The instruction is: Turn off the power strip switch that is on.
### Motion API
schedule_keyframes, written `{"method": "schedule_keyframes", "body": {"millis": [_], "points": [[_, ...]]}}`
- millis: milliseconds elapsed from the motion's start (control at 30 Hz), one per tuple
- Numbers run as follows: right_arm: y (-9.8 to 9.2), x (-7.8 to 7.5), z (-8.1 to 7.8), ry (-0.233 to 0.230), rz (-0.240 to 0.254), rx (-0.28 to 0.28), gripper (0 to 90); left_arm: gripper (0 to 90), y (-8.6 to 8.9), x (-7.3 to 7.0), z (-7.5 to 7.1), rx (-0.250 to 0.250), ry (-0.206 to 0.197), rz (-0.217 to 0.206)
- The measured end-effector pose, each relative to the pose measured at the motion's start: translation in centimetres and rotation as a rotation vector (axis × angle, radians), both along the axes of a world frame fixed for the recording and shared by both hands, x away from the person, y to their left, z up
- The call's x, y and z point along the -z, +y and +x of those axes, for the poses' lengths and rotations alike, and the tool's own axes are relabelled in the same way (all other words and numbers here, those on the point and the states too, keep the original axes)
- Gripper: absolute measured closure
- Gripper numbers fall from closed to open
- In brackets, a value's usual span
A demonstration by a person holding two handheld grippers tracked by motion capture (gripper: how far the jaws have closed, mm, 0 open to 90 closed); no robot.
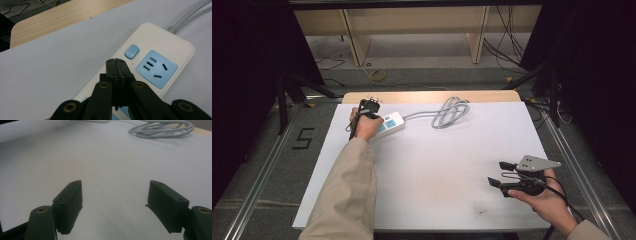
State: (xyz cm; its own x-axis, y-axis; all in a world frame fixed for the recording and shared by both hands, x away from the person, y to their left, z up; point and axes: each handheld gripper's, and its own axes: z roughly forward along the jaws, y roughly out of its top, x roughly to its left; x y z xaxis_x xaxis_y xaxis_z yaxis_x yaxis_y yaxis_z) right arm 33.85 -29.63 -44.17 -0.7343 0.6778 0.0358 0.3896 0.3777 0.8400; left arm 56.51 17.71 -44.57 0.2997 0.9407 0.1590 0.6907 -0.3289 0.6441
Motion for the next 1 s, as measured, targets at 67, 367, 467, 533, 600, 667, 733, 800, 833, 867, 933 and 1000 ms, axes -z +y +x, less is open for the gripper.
{"method": "schedule_keyframes", "body": {"millis": [67,367,467,533,600,667,733,800,833,867,933,1000], "points": [[0.00,0.00,0.00,0.000,0.001,-0.001,28.6,89.9,-0.01,0.13,0.07,-0.008,-0.005,-0.012],[0.06,0.01,0.00,0.000,0.001,-0.005,28.6,89.8,-0.13,0.61,0.47,-0.020,0.009,-0.001],[0.01,-0.01,-0.03,0.000,0.003,-0.003,28.6,89.8,0.05,0.77,0.56,-0.026,0.016,0.000],[-0.03,0.00,0.00,0.000,0.003,-0.003,28.6,89.9,0.22,0.79,0.58,-0.030,0.021,0.002],[-0.03,0.00,0.03,0.000,0.003,-0.003,28.6,89.9,0.30,0.79,0.61,-0.029,0.021,0.000],[0.00,0.00,0.02,0.001,0.003,-0.004,28.6,89.9,0.35,0.82,0.62,-0.031,0.020,0.001],[0.04,0.01,0.01,-0.001,0.003,-0.005,28.6,89.9,0.38,0.89,0.65,-0.032,0.023,0.002],[0.05,0.01,0.00,0.000,0.002,-0.006,28.6,89.9,0.41,0.94,0.69,-0.036,0.020,-0.003],[0.05,0.01,0.01,-0.001,0.002,-0.006,28.6,89.9,0.43,0.94,0.71,-0.037,0.020,-0.004],[0.04,0.01,0.01,0.000,0.001,-0.005,28.6,89.8,0.43,0.95,0.73,-0.040,0.020,-0.008],[0.05,0.03,0.05,-0.001,0.003,-0.005,28.6,89.9,0.34,0.96,0.76,-0.040,0.019,-0.009],[0.07,0.03,0.05,0.002,0.001,-0.006,28.6,89.8,0.24,0.92,0.80,-0.035,0.023,-0.006]]}}
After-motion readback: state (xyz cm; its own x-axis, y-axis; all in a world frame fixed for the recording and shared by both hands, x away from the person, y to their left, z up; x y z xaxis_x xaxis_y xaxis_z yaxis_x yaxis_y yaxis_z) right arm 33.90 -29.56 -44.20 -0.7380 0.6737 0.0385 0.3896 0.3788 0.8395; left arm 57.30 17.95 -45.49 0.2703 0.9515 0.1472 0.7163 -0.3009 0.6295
